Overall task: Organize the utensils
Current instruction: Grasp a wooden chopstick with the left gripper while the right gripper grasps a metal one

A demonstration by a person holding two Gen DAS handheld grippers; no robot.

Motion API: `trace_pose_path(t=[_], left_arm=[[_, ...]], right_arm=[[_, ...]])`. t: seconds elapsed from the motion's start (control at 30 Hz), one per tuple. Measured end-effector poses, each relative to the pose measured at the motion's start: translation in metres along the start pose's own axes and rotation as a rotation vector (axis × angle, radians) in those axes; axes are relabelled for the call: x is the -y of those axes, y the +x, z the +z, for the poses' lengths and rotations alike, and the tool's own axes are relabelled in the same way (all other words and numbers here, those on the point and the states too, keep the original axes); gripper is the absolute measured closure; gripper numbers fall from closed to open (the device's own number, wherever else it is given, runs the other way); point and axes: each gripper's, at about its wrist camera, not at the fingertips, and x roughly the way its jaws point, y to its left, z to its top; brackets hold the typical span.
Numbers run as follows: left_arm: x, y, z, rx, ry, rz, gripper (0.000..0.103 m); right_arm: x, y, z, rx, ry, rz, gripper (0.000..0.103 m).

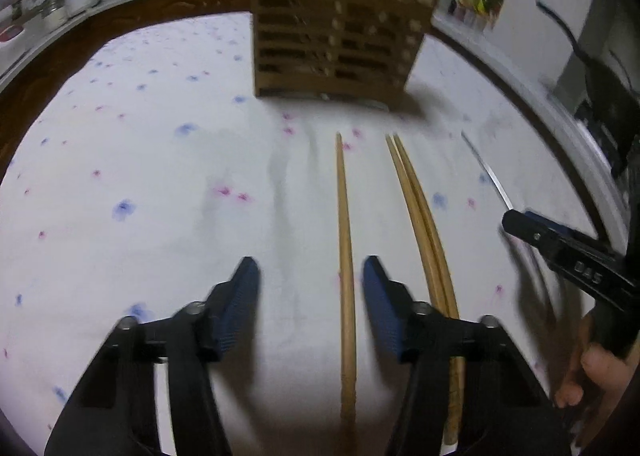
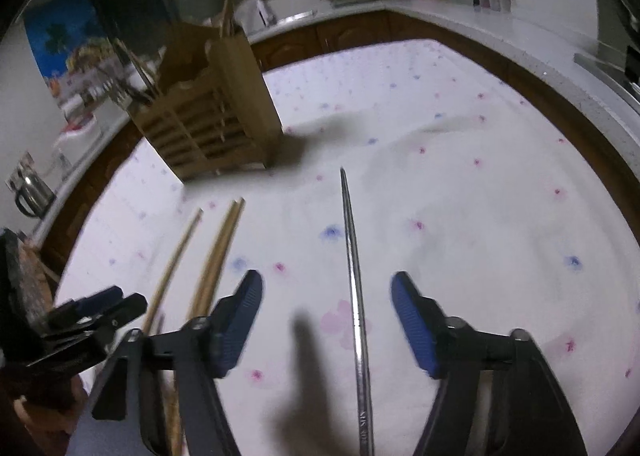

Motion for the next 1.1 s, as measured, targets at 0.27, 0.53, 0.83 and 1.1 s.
trace_pose_path(t=[0.27,0.53,0.83,1.1], left_arm=[[0.003,-0.01,-0.013,0.006,0.06,0.029,0.091],[-0.017,-0.035,-0.044,-0.018,0.006,-0.042,0.095],[-0.014,-0.02,0.001,-0.025,0.016,-0.033,0.081],[0.004,0.018,0.03,-0.07,0.141,0.01,0.082]], right_arm=[[-0.013,-0.009,-0.02,-0.022,-0.1,-0.047,0.096],[-0.008,-0.034,-0.049,-0.036,-0.072,0.035,0.094],[-0.019,-0.024,-0.01,-0.01,-0.08,0.053,0.074],[-0.024,0.023,0.021,-0.083,-0.135,0.0,0.074]])
